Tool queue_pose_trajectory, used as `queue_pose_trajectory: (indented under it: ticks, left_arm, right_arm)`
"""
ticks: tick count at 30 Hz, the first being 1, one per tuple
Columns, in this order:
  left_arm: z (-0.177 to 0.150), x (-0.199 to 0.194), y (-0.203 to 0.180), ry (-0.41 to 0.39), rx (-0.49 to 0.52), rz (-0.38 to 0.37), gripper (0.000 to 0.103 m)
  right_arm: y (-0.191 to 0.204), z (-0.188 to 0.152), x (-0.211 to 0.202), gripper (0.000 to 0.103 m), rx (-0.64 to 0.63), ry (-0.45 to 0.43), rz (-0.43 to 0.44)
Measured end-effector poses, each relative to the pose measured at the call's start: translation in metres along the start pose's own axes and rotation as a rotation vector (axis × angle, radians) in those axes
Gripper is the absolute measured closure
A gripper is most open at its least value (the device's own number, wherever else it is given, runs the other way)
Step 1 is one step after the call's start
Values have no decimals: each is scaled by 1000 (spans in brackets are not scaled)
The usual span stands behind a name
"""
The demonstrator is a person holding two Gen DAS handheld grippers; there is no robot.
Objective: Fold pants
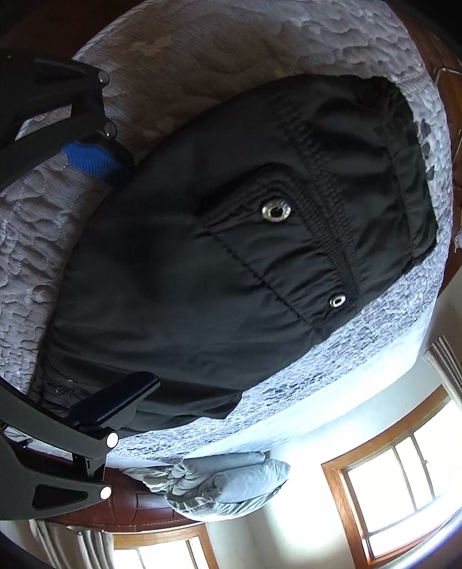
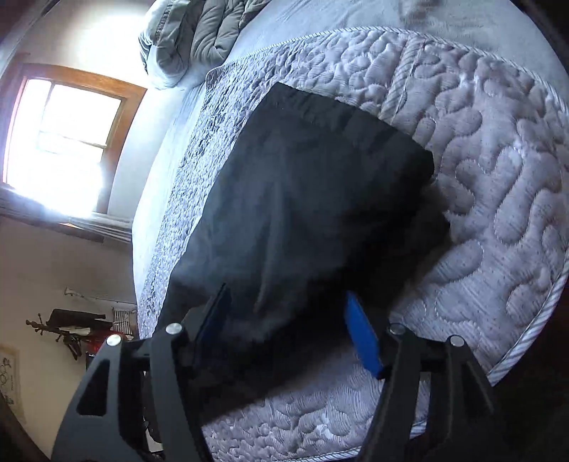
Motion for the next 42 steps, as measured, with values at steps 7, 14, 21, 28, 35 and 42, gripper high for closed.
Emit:
queue_pose_trajectory:
  ticks: [7, 14, 21, 28, 35, 42]
  left_arm:
    - [10, -2, 8, -12, -3, 65, 65]
    - [26, -39, 10, -73, 56, 29, 82]
    - [44, -37, 9, -96, 100, 115, 82]
    - [38, -31, 12, -97, 103, 137, 68]
    - [21, -51, 23, -80, 42, 109, 11]
    - [-2, -43, 36, -1, -59, 96, 4]
  right_arm:
    - [26, 26, 0, 101, -63, -28, 36]
    - [33, 37, -16, 101, -48, -31, 125]
    - [21, 5, 13, 101, -236, 159, -189]
    - [12, 0, 10, 75, -233, 113, -131]
    - [2, 11, -28, 43, -110, 31, -34]
    - [-29, 7, -42, 26, 71, -17, 81]
Point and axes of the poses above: each gripper's, at about its wrist camera, not at the fingertips, and x roughly the way its jaws point, y to its left, z to its top, the point moved 1 cm from there along x, roughly the way its jaws point, and after that the axes turned 14 degrees about -x, right-handed, at the moved point
